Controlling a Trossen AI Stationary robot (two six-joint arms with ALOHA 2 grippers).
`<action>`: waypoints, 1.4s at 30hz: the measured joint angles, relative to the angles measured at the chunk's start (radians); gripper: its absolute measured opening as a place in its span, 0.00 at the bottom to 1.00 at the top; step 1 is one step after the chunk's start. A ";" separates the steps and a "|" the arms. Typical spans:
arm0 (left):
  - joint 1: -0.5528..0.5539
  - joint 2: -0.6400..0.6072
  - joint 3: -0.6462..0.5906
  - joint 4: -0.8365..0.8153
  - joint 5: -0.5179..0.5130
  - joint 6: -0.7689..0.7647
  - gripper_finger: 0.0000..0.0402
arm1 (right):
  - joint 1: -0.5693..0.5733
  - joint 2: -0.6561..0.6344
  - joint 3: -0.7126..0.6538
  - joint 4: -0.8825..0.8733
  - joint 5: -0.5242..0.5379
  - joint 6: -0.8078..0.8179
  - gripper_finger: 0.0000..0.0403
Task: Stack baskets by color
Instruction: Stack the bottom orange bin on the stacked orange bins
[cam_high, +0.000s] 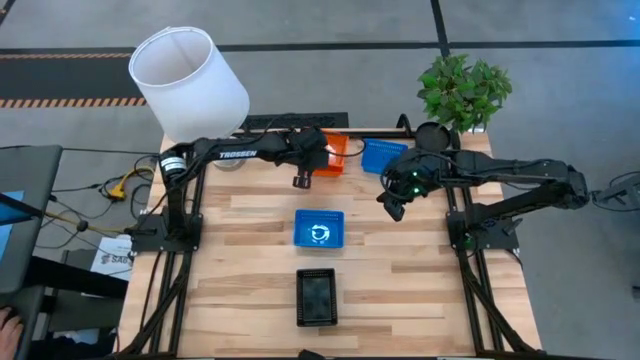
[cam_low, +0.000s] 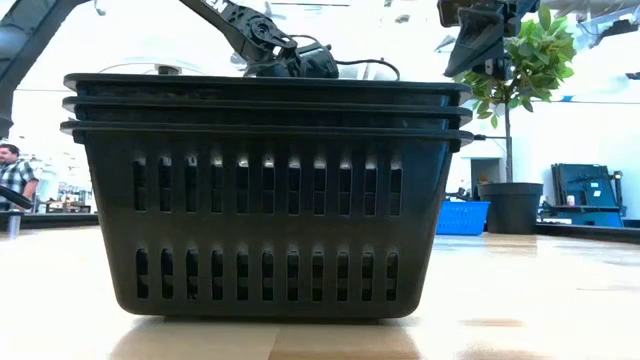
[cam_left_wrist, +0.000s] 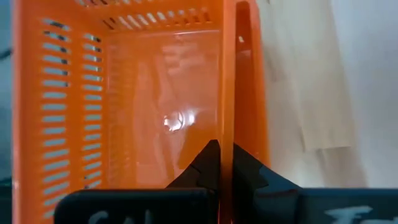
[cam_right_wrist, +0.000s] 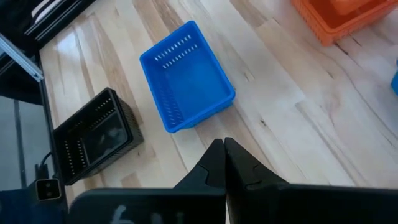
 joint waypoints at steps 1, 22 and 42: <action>0.000 0.000 0.000 -0.004 0.007 -0.014 0.00 | 0.005 0.000 0.000 0.000 0.010 0.003 0.02; 0.002 0.005 -0.001 -0.046 0.096 -0.185 0.00 | 0.020 0.000 0.000 -0.005 0.041 0.003 0.02; 0.000 0.005 -0.001 -0.064 0.086 -0.246 0.08 | 0.021 0.000 0.000 -0.005 0.039 0.002 0.02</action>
